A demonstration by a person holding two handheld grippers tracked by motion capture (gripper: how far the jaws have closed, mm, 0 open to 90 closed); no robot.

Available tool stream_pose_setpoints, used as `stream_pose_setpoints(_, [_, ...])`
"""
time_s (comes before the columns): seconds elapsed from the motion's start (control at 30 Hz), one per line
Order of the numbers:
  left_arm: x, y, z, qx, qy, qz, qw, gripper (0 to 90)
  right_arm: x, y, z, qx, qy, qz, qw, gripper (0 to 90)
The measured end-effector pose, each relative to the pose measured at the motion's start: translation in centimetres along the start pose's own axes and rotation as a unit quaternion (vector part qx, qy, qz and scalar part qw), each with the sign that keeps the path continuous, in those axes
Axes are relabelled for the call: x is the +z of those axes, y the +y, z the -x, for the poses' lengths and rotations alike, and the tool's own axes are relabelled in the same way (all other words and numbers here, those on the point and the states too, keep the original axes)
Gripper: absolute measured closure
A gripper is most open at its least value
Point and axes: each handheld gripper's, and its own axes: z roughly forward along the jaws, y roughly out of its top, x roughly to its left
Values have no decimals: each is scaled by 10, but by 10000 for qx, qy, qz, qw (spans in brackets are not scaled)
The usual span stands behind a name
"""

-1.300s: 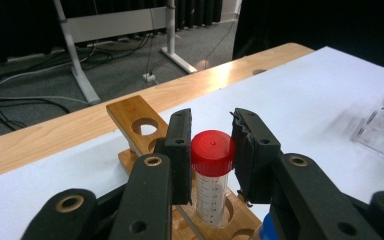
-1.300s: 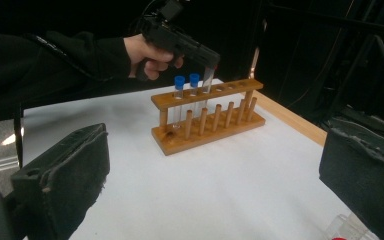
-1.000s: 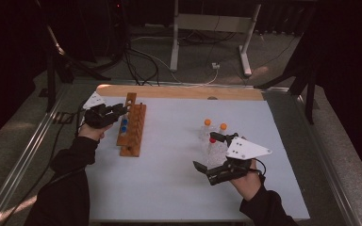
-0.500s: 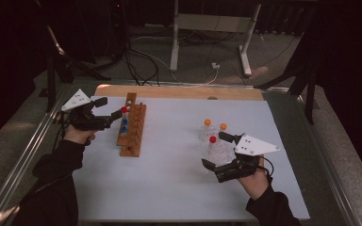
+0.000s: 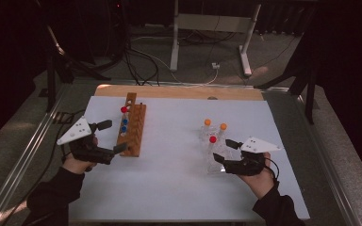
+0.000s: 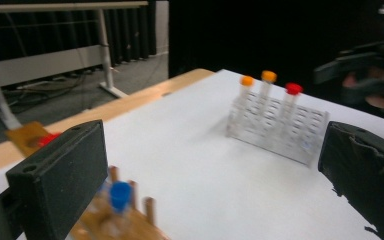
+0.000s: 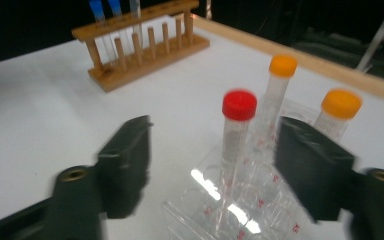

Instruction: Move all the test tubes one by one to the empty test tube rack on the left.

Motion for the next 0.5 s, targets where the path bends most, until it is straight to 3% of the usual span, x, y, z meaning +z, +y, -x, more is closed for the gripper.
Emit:
stream_pose_setpoints(0.1, [2,-7,12,37,-84,-25,10000,5,9,-3,5,61,11,-138,9999,443])
stream_pose_setpoints(0.27, [6,-17,25,89,-178,-59,9998,5,28,-7,9,67,-48,-359,9993,493])
stream_pose_setpoints(0.5, [12,-28,30,65,-364,-265,9990,5,45,-8,13,21,-187,-497,9986,611])
